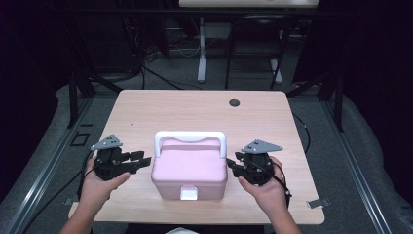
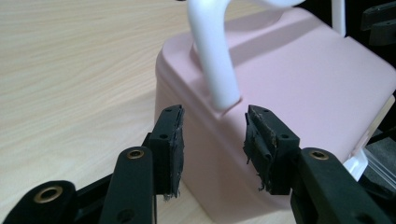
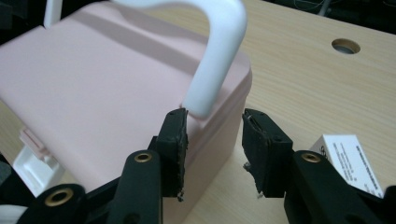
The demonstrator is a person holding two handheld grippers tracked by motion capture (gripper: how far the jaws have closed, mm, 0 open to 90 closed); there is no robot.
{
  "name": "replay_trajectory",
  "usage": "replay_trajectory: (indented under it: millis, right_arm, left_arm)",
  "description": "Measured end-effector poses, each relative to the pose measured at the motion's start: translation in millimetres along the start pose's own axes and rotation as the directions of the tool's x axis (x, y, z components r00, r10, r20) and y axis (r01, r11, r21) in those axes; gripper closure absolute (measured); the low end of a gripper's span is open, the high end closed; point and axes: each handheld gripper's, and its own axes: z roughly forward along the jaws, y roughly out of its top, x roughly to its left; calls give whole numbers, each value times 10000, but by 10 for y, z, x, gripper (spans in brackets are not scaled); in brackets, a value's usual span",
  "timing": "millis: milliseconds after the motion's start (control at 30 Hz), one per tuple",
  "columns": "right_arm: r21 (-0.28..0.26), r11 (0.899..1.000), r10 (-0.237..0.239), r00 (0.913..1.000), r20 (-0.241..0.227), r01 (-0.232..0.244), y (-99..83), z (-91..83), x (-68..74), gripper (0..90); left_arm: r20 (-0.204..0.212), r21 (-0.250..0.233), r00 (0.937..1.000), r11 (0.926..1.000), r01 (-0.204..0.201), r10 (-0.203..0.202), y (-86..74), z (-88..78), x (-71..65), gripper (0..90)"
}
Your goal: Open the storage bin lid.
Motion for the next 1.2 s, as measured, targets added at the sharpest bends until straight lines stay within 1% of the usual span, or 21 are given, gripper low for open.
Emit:
replay_trajectory:
  millis: [33,67,100,167,200,233,267,300,333,433,500,600,700,767,800,833,900,1000,1100,1167,1200]
  right_arm:
    - [-57,10000,80,9999,-63,-81,39,-6,-3,596]
    - [-87,9999,106,9998,-175,-108,94,-7,-11,589]
    - [-62,9999,127,9997,-209,-128,126,-5,-10,588]
    - [-154,9998,154,9995,-267,-159,192,5,-10,580]
    - [-180,9996,201,9992,-340,-207,227,9,-9,577]
    - [-180,9996,201,9992,-340,-207,227,9,-9,577]
    - [-347,9990,248,9987,-437,-264,306,24,-10,571]
    - [-347,9990,248,9987,-437,-264,306,24,-10,571]
    - [-387,9989,244,9987,-446,-262,359,44,-20,563]
    - [-398,9986,316,9983,-480,-335,406,72,-31,556]
    - [-344,9985,409,9979,-498,-426,431,97,-45,552]
    - [-221,9983,521,9975,-471,-532,407,161,-76,551]
    - [-126,9984,548,9967,-592,-557,384,196,-77,551]
    - [-95,9986,506,9964,-686,-514,360,237,-63,547]
    - [-92,9991,398,9973,-612,-404,347,261,-49,544]
    - [-123,9995,287,9988,-402,-292,337,269,-31,544]
    - [-192,9995,247,9992,-313,-253,319,275,-20,544]
    - [-250,9988,420,9981,-456,-432,289,274,-37,548]
    - [-181,9977,645,9960,-611,-657,253,301,-67,556]
    - [-92,9973,717,9951,-682,-725,232,332,-68,563]
    - [-110,9977,660,9954,-698,-669,225,345,-66,569]
  left_arm:
    - [2,-29,10000,10000,-36,36,34,0,-1,565]
    - [43,-90,10000,10000,-9,10,124,-1,-8,558]
    - [43,-90,10000,10000,-9,10,124,-1,-8,549]
    - [104,-45,9999,9999,-101,102,211,5,-21,542]
    - [81,-41,9996,9997,-257,258,286,19,-40,537]
    - [81,-41,9996,9997,-257,258,286,19,-40,534]
    - [34,-14,9996,9996,-272,272,324,35,-50,534]
    - [13,4,9995,9995,-303,303,344,41,-52,534]
    - [-47,18,9996,9996,-292,292,377,71,-54,530]
    - [-42,17,9999,9999,-157,157,384,107,-42,528]
    - [34,122,10000,9999,-33,33,383,149,-19,528]
    - [91,227,9999,9996,137,-139,360,218,13,527]
    - [231,171,9997,9998,80,-84,338,235,13,525]
    - [270,298,9996,9996,21,-29,307,274,11,526]
    - [257,352,9997,9994,18,-27,291,295,7,526]
    - [257,396,9997,9992,-34,24,276,312,6,527]
    - [310,443,9995,9990,4,-18,248,351,-6,531]
    - [228,602,9996,9980,-173,160,227,404,-37,541]
    - [232,509,9995,9985,-218,206,219,401,-29,548]
    - [357,436,9992,9989,-179,164,201,386,-10,577]
    - [373,401,9991,9990,-195,180,196,383,-7,585]
